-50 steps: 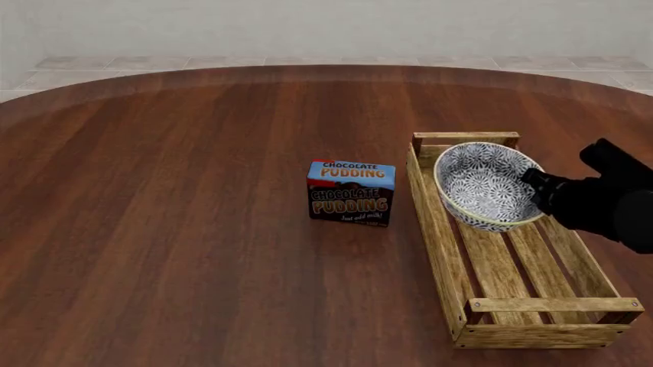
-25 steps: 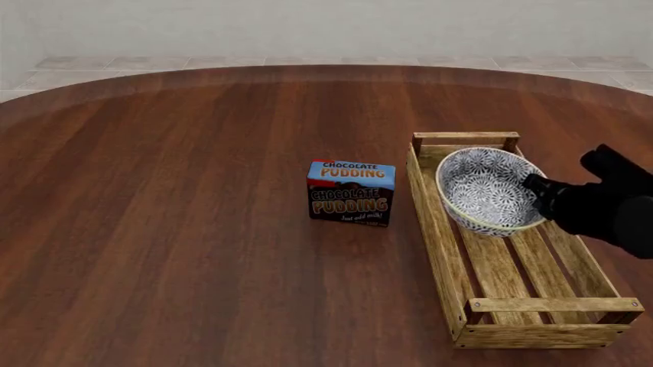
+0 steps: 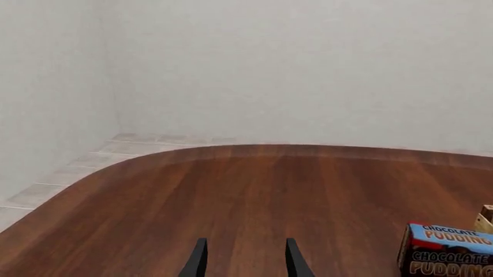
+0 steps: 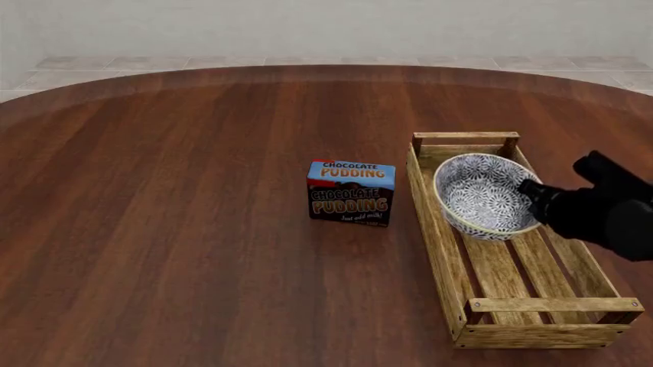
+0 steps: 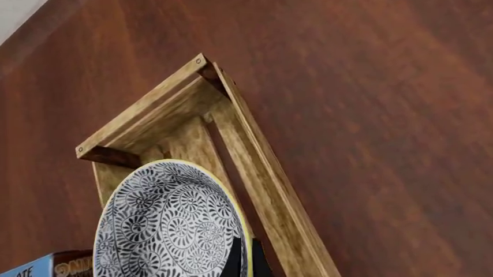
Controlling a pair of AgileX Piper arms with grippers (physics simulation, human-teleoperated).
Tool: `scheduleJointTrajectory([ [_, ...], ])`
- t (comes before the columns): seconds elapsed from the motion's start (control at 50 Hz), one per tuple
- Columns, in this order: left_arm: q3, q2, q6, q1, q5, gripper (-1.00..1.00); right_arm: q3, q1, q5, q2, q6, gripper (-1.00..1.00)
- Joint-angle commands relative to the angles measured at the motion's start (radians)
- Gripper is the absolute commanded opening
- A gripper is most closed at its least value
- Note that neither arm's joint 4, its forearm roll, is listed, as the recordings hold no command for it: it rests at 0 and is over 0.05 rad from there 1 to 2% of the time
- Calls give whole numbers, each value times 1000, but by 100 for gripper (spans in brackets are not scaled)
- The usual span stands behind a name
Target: Pick up the bowl on the left and put it in the tray.
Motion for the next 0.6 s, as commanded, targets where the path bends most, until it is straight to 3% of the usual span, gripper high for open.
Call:
scheduleJointTrajectory([
  [0.02, 12, 0, 1, 3, -8, 100, -1, -2, -18, 17, 3, -100],
  [0.6, 20, 0, 9, -3, -14, 100, -13, -10, -53, 83, -1, -100],
])
